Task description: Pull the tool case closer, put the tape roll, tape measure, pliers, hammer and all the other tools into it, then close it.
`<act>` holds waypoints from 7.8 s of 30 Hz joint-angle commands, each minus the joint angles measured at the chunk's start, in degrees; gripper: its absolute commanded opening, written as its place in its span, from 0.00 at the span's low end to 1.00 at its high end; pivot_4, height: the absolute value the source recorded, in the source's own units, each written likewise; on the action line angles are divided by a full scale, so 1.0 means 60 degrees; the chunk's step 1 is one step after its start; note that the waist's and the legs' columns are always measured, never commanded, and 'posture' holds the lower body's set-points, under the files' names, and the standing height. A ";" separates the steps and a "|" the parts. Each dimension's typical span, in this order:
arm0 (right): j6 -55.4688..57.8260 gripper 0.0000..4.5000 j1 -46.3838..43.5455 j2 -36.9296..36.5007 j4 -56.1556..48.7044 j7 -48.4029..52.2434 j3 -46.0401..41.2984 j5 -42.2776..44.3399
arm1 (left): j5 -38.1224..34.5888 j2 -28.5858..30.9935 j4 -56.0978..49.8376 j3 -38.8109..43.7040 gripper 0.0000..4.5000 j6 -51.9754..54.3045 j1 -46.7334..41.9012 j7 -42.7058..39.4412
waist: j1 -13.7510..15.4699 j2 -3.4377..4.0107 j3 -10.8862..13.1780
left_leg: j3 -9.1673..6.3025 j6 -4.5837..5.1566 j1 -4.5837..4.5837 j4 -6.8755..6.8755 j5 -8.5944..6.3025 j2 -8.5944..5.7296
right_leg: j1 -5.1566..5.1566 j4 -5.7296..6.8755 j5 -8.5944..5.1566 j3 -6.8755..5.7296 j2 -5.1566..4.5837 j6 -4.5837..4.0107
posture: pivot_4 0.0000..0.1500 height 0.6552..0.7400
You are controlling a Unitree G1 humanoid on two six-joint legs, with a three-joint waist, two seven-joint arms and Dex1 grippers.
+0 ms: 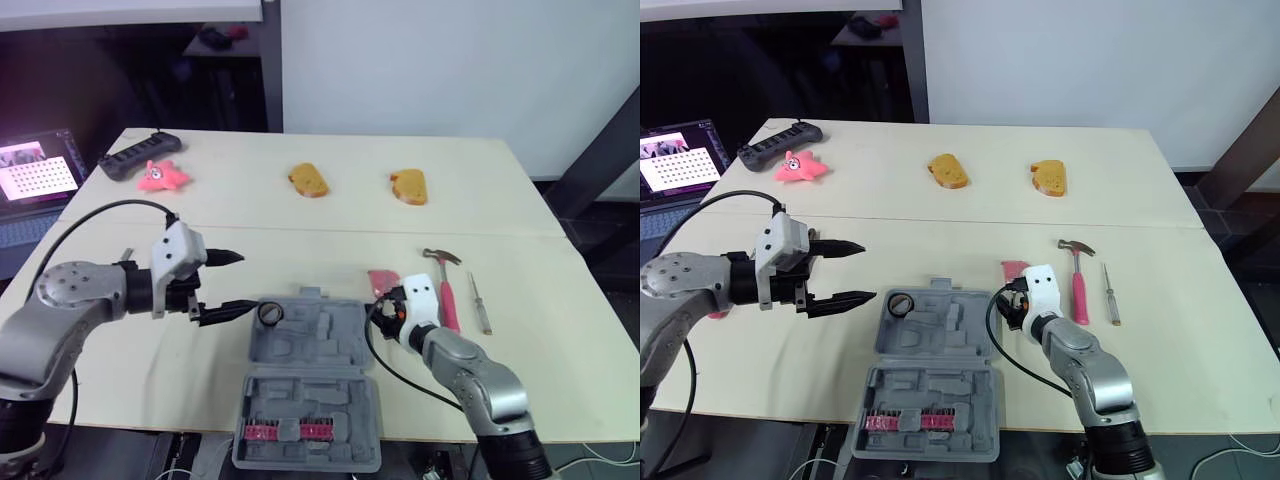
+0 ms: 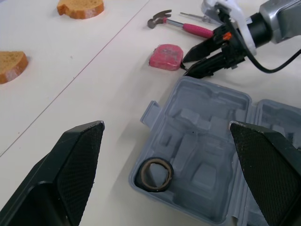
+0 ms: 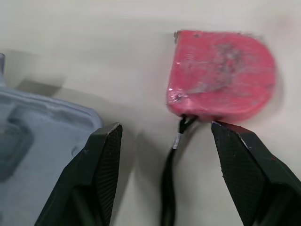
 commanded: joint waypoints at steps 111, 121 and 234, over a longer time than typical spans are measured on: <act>-0.6190 0.67 0.2566 -0.6403 -0.0853 0.8717 0.0704 -0.1376 | -0.0293 0.0487 -0.0762 -0.0386 1.00 -0.1703 0.1983 -0.2074 | 0.0025 -0.0018 -0.0002 | -0.0002 0.0001 0.0023 0.0031 0.0000 -0.0001 | 0.0049 -0.0018 -0.0021 -0.0001 -0.0006 -0.0022 | 1.00 0.70; -0.3149 0.67 -0.0998 -0.6897 -0.2213 0.8708 0.1497 -0.2242 | 0.0191 0.0128 0.0066 0.0056 1.00 -0.2498 0.2790 -0.1660 | -0.0015 -0.0002 0.0004 | 0.0004 0.0000 0.0023 0.0031 0.0000 0.0001 | 0.0033 -0.0004 -0.0017 0.0006 -0.0003 -0.0024 | 1.00 0.70; -0.5469 0.43 -0.2006 -0.3099 0.2074 0.8568 0.0307 0.0013 | -0.0404 -0.0690 0.0655 0.1686 1.00 -0.1984 0.3427 -0.0443 | -0.0011 0.0015 0.0009 | 0.0021 -0.0002 0.0026 0.0008 0.0001 0.0003 | 0.0015 0.0011 0.0000 0.0011 -0.0005 -0.0004 | 1.00 0.70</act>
